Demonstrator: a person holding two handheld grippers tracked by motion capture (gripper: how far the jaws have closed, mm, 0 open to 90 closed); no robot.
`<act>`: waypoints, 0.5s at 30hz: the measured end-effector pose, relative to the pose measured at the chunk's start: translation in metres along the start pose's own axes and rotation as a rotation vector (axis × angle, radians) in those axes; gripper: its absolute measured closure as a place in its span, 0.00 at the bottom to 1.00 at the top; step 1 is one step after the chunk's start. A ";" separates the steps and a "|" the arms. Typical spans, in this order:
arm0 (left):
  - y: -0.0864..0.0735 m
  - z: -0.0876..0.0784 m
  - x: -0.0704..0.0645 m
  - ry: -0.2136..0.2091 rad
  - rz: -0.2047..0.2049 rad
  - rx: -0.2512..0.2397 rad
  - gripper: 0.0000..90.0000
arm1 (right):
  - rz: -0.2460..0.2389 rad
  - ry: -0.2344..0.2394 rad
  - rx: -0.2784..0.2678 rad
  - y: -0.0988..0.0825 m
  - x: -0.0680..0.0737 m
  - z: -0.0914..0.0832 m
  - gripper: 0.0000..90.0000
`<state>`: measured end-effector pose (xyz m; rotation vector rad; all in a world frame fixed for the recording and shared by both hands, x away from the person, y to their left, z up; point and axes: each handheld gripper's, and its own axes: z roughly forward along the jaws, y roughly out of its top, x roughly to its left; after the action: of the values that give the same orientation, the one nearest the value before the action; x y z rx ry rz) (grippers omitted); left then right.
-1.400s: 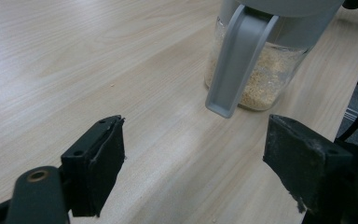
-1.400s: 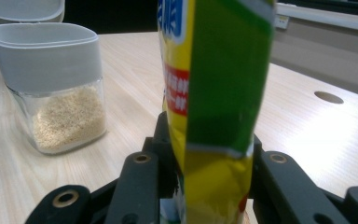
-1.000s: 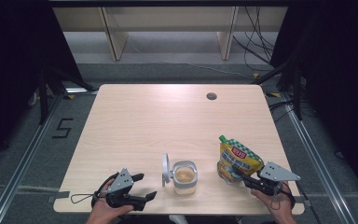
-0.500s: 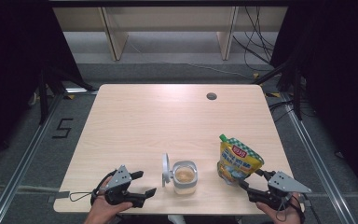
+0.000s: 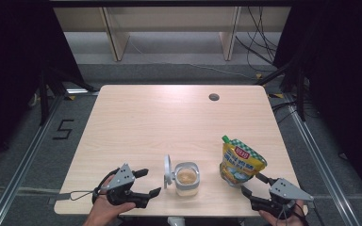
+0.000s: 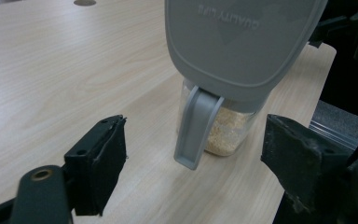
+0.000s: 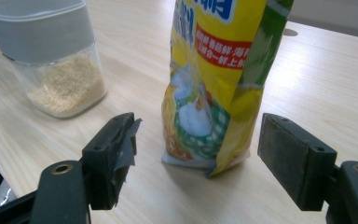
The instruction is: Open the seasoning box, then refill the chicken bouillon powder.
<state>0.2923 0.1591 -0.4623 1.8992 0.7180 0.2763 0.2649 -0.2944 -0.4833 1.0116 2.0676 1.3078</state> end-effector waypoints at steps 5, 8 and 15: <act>0.009 -0.007 -0.001 0.014 0.030 -0.006 0.41 | -0.009 -0.007 0.014 -0.001 0.003 -0.002 0.32; 0.014 -0.010 -0.001 0.000 0.056 -0.025 0.58 | -0.001 -0.002 0.019 -0.001 0.004 -0.003 0.32; 0.021 -0.014 -0.004 0.016 0.098 -0.045 0.92 | 0.011 -0.003 0.028 -0.003 0.004 -0.003 0.32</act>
<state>0.2899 0.1610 -0.4370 1.8943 0.6251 0.3670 0.2595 -0.2931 -0.4846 1.0375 2.0859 1.2852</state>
